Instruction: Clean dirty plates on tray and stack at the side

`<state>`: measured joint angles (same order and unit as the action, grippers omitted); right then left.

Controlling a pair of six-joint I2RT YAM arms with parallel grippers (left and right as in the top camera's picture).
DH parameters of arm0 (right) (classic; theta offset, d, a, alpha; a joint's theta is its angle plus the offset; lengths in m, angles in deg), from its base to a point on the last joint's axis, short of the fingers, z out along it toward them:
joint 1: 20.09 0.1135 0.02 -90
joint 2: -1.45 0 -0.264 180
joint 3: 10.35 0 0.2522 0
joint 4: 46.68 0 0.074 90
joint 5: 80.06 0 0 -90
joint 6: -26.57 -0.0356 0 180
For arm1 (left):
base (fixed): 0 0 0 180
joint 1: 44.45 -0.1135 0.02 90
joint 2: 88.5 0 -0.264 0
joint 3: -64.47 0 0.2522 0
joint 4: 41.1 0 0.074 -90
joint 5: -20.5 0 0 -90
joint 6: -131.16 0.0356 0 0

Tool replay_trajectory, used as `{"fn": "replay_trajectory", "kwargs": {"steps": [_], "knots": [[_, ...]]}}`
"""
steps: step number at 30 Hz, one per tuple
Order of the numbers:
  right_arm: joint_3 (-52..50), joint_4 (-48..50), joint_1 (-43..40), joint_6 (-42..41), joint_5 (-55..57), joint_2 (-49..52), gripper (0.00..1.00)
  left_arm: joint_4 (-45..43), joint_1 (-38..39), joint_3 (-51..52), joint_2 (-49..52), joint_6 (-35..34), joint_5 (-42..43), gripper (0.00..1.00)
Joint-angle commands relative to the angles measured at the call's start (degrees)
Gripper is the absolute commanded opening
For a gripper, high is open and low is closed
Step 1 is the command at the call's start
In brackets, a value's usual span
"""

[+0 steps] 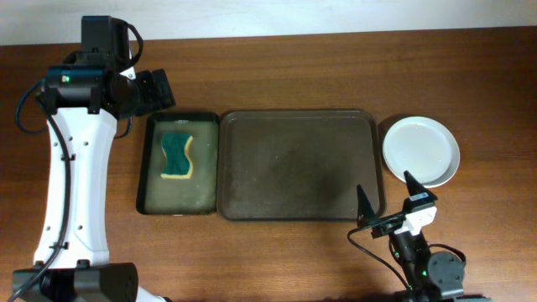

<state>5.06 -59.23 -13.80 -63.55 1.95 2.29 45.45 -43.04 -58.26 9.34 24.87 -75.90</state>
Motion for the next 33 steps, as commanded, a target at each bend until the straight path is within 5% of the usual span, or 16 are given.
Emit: {"fn": "replay_trajectory", "kwargs": {"steps": [1,33], "knots": [[-1.3,-5.4,-0.3,0.3,1.5,-0.7,0.99,-0.1,-0.1,0.0,-0.1,-0.6,0.0,0.99],[-1.3,-5.2,-0.4,1.4,1.6,-0.6,0.99,-0.1,0.1,0.1,-0.1,-0.6,0.0,0.99]]}}
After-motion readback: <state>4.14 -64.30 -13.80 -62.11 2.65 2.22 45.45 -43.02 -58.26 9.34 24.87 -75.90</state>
